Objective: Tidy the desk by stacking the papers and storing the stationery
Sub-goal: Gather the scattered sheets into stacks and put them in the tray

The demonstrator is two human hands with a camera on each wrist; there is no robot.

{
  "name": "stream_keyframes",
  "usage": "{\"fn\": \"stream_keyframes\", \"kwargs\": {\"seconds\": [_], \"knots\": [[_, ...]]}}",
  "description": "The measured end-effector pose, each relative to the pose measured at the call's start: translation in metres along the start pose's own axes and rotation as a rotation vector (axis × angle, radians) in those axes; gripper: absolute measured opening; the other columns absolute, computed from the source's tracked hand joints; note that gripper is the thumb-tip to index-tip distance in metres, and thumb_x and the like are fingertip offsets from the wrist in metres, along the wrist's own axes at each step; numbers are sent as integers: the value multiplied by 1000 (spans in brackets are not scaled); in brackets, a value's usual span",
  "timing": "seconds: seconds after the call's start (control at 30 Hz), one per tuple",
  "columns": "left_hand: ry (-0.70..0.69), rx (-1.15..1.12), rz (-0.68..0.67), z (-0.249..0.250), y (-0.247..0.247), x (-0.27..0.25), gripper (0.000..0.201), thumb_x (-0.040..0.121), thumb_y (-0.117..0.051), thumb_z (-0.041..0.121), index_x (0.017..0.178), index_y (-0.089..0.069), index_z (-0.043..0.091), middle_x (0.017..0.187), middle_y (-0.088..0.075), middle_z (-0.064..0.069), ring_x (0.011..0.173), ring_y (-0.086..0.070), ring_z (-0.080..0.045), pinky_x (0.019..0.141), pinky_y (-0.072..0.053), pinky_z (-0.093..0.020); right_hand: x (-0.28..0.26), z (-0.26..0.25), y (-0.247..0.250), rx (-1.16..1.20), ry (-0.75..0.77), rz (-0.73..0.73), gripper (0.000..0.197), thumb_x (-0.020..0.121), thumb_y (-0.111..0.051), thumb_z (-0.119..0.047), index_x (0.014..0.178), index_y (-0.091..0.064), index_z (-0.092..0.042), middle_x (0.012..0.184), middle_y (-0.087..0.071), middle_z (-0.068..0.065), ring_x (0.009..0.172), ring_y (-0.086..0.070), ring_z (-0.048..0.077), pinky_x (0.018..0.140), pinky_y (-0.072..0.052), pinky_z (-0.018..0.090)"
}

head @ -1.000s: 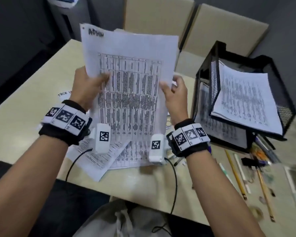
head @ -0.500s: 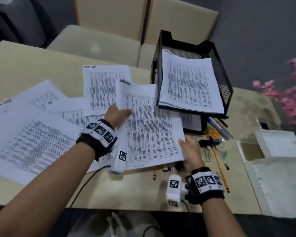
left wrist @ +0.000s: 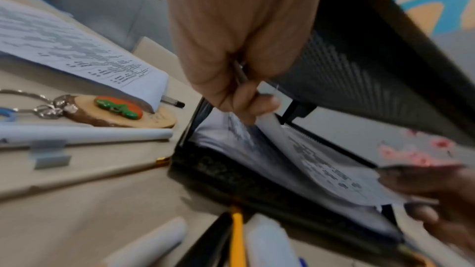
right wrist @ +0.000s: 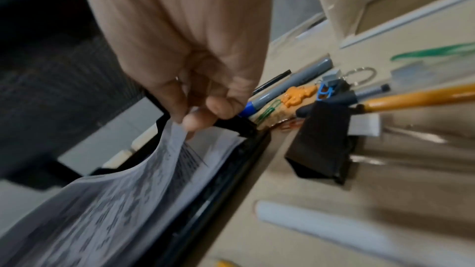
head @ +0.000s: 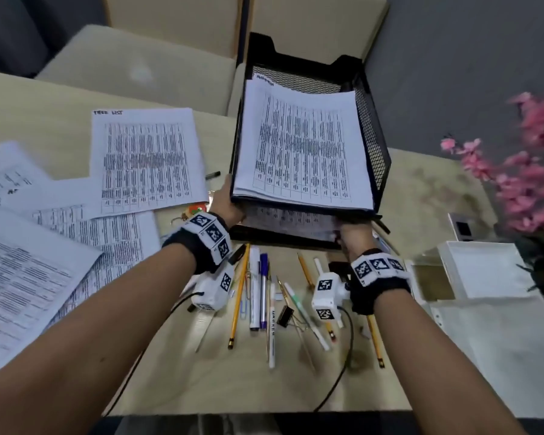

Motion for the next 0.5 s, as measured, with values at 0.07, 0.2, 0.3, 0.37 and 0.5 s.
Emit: {"fn": "stream_keyframes", "kwargs": {"seconds": [0.07,0.2,0.3,0.37,0.5], "knots": [[6,126,-25,-3,-7,1,42,90,-53,7,131,-47,1,128,-57,-19,118,-54,-31,82,-39,-21,1,4,-2,-217,-43,-6,21,95,-46,-14,79,-59,-15,82,-58,8,80,-60,18,62,-45,12],[-29,145,10,-3,-2,-11,33,89,-55,12,120,-56,0,116,-64,-19,106,-61,-34,77,-45,-25,-14,1,-5,-338,127,219,31,87,-52,-8,114,-60,5,122,-59,25,111,-57,35,88,-44,33],[-52,220,89,-17,33,-23,30,91,-53,15,118,-59,4,102,-68,-20,93,-65,-33,82,-51,-33,-38,-6,-20,-377,197,275,32,85,-58,-11,112,-57,5,123,-53,27,107,-56,39,86,-46,38],[-26,195,178,-38,69,-28,27,91,-51,14,114,-61,4,88,-69,-19,83,-66,-31,82,-52,-34,-60,-19,-47,-457,248,173,28,90,-56,-18,106,-58,4,116,-55,25,99,-58,33,82,-47,35],[193,184,378,-107,152,-44,27,89,-52,11,113,-60,2,103,-67,-22,100,-62,-33,88,-44,-32,-107,-68,-130,-559,622,-142,25,94,-46,-17,115,-55,-7,105,-61,12,86,-54,21,72,-38,21]]}}
Point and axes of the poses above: each hand's wrist, its own x-axis towards the middle knuckle, its own y-axis out of the back of the hand, z = x × y, the point moved 4 cm from there along x, towards the middle knuckle
